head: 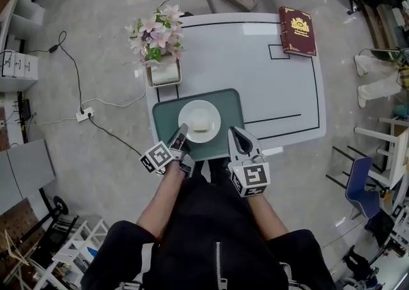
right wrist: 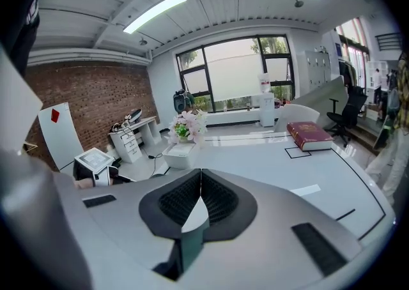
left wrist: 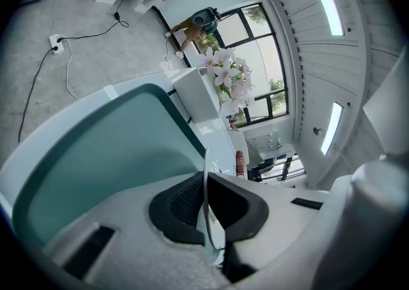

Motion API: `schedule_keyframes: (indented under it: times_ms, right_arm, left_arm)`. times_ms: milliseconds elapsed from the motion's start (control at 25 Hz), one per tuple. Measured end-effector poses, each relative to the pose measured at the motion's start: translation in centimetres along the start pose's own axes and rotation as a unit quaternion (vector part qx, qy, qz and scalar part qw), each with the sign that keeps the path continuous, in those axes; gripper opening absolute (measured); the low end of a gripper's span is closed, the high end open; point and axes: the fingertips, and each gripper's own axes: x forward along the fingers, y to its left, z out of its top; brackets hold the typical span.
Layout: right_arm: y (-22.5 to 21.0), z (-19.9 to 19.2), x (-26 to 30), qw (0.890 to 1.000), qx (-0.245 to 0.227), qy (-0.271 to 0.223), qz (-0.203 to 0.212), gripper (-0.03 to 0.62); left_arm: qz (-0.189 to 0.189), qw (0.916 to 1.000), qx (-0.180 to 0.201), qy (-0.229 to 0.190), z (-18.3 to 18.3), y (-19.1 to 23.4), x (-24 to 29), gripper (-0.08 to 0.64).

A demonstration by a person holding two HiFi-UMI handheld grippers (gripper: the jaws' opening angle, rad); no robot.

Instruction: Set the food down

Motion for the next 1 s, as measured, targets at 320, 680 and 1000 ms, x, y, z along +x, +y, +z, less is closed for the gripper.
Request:
schedule_keyframes:
  times_ms: [320, 680, 1000]
  right_arm:
    - [-0.6, -0.3, 0.4, 1.000, -0.002, 0.007, 0.006, 0.009]
    - [-1.2, -0.4, 0.5, 1.000, -0.003, 0.012, 0.009, 0.009]
    - [-1.4, -0.7, 0.6, 1.000, -0.002, 0.017, 0.011, 0.009]
  left_arm:
    - [0.021, 0.9995, 0.023, 0.005, -0.5, 0.4, 1.2, 0.014]
    - [0.046, 0.9977, 0.050, 0.009, -0.8, 1.1, 1.7, 0.014]
    - [0.085, 0.9888, 0.122, 0.013, -0.7, 1.4, 2.0, 0.018]
